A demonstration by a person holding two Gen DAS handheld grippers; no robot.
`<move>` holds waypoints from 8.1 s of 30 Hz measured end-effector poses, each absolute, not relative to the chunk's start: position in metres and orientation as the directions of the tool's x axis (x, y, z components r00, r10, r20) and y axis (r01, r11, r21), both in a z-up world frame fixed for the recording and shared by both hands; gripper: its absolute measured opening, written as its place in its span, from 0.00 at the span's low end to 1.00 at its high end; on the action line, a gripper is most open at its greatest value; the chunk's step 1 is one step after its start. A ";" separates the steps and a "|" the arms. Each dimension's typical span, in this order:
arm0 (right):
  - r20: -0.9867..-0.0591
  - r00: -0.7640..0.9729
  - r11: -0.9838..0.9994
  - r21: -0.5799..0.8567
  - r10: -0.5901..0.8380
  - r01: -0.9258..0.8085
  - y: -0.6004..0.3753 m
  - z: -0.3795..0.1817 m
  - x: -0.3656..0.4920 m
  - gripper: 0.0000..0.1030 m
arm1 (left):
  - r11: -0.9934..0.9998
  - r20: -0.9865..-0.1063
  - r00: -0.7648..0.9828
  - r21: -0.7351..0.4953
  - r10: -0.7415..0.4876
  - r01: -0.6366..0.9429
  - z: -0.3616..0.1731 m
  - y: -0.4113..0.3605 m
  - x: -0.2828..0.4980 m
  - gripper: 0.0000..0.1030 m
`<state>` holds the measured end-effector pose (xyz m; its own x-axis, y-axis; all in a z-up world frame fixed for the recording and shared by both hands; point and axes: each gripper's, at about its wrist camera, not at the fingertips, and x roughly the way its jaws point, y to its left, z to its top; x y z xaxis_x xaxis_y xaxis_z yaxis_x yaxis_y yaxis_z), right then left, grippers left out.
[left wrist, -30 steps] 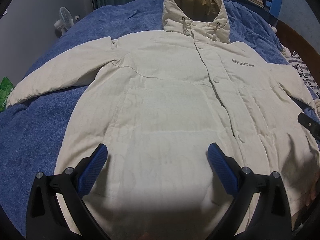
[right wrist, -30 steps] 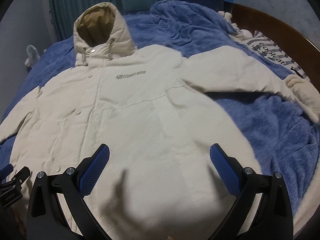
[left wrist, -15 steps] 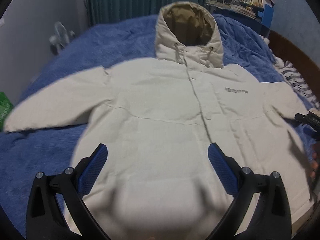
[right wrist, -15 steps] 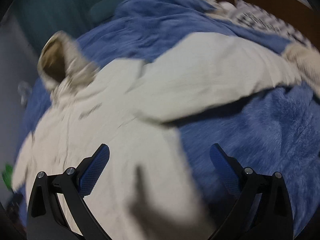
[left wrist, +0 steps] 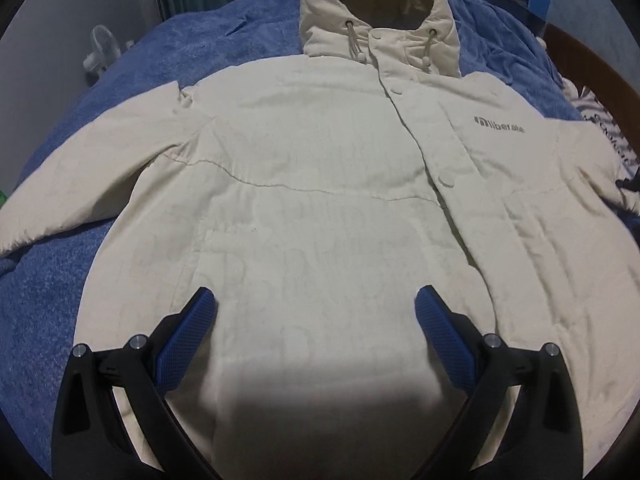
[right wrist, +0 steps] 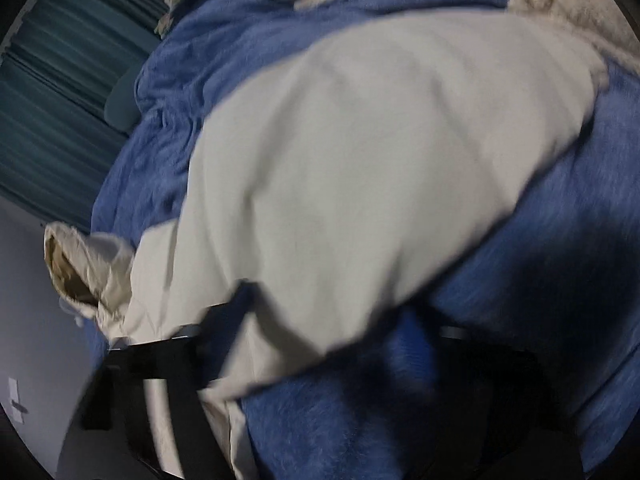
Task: Fold large clothes
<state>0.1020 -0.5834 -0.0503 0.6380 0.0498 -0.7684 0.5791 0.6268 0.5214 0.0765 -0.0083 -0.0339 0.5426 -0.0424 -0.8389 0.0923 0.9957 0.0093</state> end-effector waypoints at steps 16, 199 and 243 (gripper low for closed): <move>-0.598 0.794 0.541 0.634 -0.109 0.552 -0.634 -0.031 0.087 0.16 | 0.993 -0.831 0.554 0.027 -0.040 0.112 -0.041 -0.012 0.080 0.92; -0.716 0.682 0.982 0.190 0.147 -0.012 -0.270 0.017 0.103 0.94 | 0.977 -0.373 0.928 -0.196 0.004 -0.083 0.124 0.175 0.115 0.05; -0.650 0.736 0.888 -0.207 0.189 -0.410 -0.075 0.015 0.096 0.69 | 0.967 -0.775 0.623 -0.224 -0.103 -0.118 0.004 0.149 0.101 0.82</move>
<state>0.0957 -0.0746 0.0153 0.7365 0.1886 -0.6496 -0.4098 0.8885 -0.2066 0.1013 0.1486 0.0037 0.6229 -0.1035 -0.7754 -0.1184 0.9673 -0.2242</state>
